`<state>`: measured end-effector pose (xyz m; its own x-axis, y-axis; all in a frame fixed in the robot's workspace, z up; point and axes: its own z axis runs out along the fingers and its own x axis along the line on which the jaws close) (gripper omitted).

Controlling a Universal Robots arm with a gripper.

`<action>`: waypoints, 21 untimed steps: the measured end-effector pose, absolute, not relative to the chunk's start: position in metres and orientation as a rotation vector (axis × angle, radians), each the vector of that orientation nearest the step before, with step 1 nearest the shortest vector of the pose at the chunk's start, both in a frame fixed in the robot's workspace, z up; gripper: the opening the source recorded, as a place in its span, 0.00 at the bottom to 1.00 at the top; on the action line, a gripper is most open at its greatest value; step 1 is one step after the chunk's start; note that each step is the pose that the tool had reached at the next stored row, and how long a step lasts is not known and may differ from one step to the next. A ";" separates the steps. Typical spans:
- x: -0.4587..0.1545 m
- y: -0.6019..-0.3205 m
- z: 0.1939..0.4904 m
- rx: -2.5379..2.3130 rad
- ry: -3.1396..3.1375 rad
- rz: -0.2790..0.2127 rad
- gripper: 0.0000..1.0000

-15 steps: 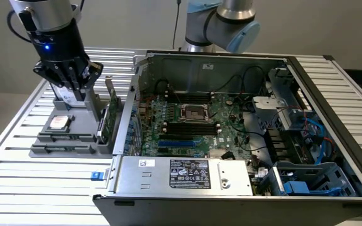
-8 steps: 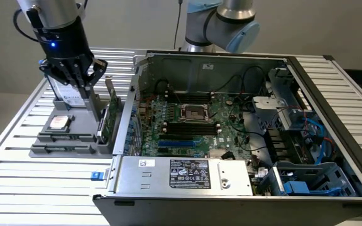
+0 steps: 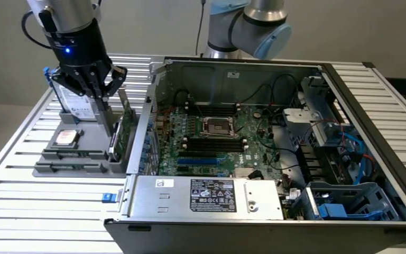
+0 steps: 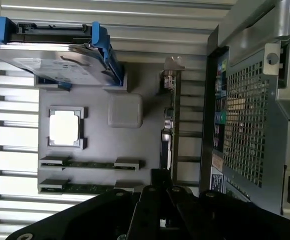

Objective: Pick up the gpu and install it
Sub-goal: 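Pick up the gpu and move the gpu toward the slot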

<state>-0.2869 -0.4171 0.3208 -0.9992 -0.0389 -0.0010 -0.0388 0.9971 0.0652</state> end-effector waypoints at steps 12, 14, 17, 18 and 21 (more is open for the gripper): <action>-0.286 -0.417 0.308 0.061 -3.140 -0.102 0.42; -0.286 -0.417 0.305 0.061 -3.142 -0.102 0.42; -0.286 -0.417 0.300 0.062 -3.146 -0.102 0.42; -0.286 -0.417 0.299 0.062 -3.147 -0.102 0.42; -0.285 -0.417 0.295 0.062 -3.152 -0.102 0.42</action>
